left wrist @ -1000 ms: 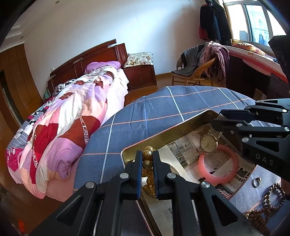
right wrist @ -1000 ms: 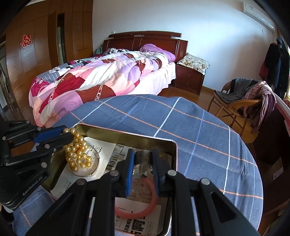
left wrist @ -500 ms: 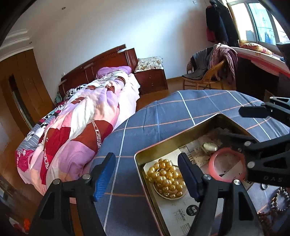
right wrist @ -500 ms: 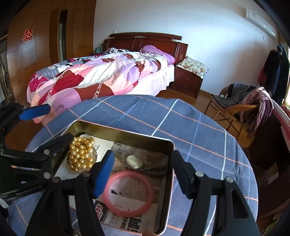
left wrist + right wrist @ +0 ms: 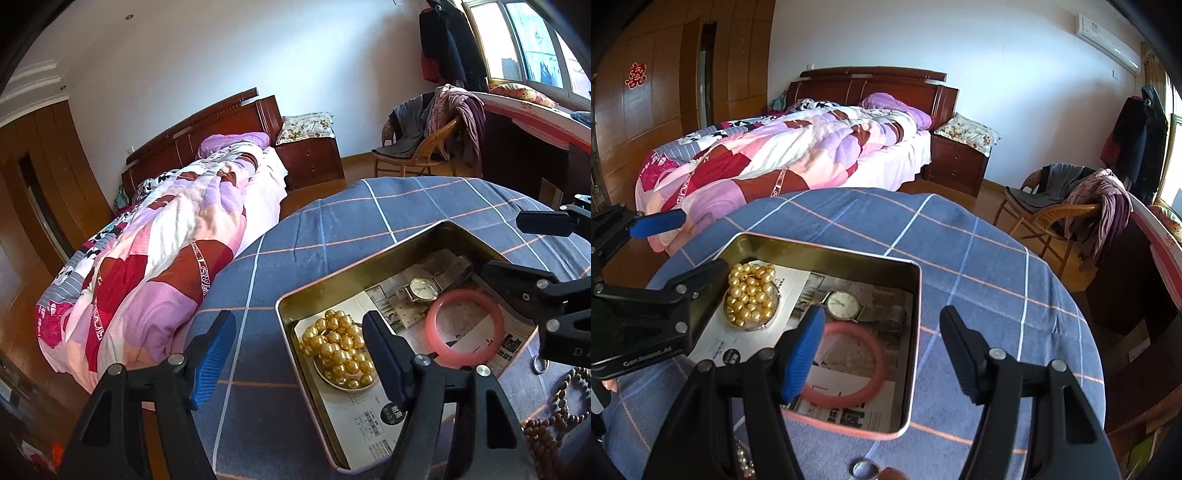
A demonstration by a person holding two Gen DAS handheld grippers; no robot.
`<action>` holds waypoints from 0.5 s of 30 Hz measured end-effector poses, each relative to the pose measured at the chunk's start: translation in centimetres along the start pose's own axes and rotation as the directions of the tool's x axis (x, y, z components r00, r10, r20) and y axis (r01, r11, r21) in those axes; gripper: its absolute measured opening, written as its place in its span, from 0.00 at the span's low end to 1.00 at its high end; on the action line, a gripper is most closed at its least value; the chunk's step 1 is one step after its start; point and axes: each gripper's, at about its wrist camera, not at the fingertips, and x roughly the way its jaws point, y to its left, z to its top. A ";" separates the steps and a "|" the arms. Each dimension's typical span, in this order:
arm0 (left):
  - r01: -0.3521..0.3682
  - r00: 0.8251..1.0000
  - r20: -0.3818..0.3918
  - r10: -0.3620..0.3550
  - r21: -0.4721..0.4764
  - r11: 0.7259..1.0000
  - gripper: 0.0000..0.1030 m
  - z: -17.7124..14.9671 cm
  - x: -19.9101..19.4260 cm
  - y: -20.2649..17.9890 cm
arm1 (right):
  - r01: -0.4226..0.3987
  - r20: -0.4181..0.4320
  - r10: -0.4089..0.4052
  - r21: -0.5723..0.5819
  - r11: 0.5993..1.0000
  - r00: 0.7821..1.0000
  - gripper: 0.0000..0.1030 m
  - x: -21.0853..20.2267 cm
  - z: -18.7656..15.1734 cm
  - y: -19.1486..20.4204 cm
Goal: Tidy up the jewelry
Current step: 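Withdraw both open tools from the tin toward the remaining bracelets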
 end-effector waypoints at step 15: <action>0.017 1.000 0.006 -0.017 0.009 1.000 0.69 -3.6 -5.0 -0.6 | 0.031 -0.002 -0.031 0.018 0.999 1.000 0.65 -3.4 -3.7 -0.8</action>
